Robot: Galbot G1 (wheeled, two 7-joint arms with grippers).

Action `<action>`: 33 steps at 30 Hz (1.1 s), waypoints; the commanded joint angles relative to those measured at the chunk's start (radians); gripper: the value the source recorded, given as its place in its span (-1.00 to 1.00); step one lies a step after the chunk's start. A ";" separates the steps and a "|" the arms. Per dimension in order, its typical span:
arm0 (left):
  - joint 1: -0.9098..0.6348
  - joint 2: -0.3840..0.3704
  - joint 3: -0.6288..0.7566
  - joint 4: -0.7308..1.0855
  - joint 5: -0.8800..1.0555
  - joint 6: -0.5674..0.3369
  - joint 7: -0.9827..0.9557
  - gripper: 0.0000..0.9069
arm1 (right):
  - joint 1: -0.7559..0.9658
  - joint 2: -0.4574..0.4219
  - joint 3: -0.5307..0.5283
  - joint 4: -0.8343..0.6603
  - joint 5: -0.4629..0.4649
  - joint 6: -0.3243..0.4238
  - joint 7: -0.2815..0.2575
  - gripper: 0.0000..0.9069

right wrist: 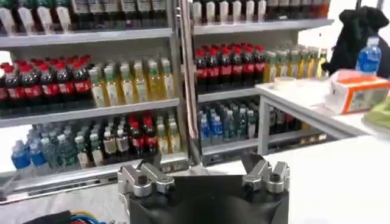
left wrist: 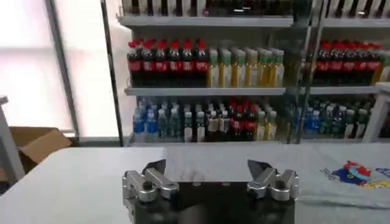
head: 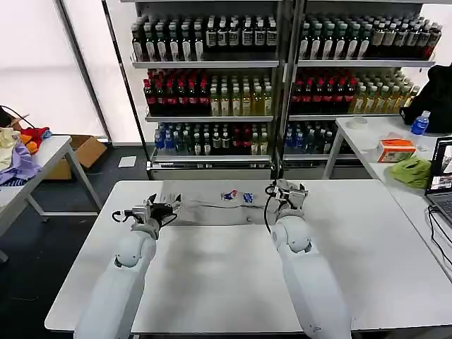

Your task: Fold and organize the clothes.

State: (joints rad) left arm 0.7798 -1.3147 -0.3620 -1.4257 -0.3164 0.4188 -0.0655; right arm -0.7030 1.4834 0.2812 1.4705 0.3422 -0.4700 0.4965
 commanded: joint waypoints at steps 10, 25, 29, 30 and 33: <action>0.094 0.029 -0.001 -0.074 0.014 0.032 -0.001 1.00 | -0.205 -0.103 0.002 0.208 -0.104 -0.103 0.042 1.00; 0.093 0.023 -0.005 -0.052 0.030 0.051 -0.010 1.00 | -0.219 -0.122 0.027 0.148 -0.084 -0.109 -0.003 1.00; 0.091 0.018 -0.004 -0.035 0.038 0.049 -0.012 1.00 | -0.198 -0.110 0.028 0.103 -0.082 -0.108 -0.016 1.00; 0.091 0.017 -0.004 -0.031 0.040 0.048 -0.012 1.00 | -0.191 -0.108 0.027 0.088 -0.082 -0.108 -0.021 1.00; 0.087 0.016 -0.005 -0.016 0.042 0.048 -0.014 1.00 | -0.173 -0.098 0.020 0.036 -0.084 -0.106 -0.033 1.00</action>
State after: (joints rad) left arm 0.8667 -1.2987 -0.3664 -1.4642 -0.2790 0.4641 -0.0770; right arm -0.8792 1.3890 0.2986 1.5661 0.2602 -0.5680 0.4732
